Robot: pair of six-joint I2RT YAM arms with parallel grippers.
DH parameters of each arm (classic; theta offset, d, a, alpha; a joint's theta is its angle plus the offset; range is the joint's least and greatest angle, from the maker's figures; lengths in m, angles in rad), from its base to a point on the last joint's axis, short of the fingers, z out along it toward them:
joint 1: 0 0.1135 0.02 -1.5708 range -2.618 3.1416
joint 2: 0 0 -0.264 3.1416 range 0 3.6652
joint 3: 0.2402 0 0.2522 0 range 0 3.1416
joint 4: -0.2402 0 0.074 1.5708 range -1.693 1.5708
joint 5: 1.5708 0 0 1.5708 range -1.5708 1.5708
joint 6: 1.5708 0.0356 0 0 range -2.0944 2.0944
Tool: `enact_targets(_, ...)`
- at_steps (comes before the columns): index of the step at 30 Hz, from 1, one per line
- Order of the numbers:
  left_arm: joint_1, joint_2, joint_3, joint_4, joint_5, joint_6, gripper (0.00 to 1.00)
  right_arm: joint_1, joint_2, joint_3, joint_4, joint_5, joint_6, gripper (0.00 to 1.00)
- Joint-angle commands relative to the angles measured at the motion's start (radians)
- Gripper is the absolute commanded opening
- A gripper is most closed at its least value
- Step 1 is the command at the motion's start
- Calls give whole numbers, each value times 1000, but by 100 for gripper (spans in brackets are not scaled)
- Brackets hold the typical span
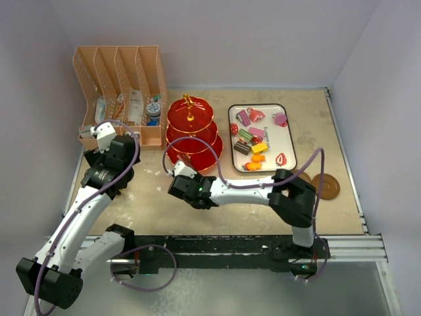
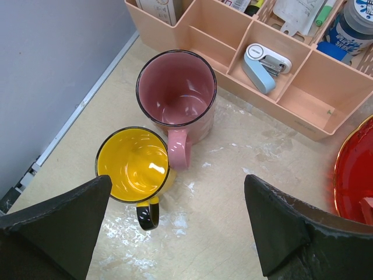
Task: Serve the afternoon tea
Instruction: Place the desert on the desert table.
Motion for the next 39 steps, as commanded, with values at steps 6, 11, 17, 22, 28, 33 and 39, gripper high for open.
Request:
enact_targets(6,-2,-13,17,8,-20,-12,93,6,91,127,-9,123,37,25)
enact_targets(11,-3,-9,17,8,-18,-12,93,6,134,139,9,109,19,27)
enact_targets(17,-3,-3,17,9,-17,-9,93,6,151,147,11,81,-2,30)
enact_targets(22,-1,1,17,9,-16,-9,93,3,140,135,48,107,-55,30)
enact_targets(28,-2,3,17,9,-18,-8,93,3,161,170,33,49,-73,31)
enact_targets(33,-2,3,16,9,-17,-7,93,-4,118,190,27,-99,-79,38)
enact_targets(39,-2,6,15,10,-12,-6,93,-25,123,210,-24,-165,-47,45)
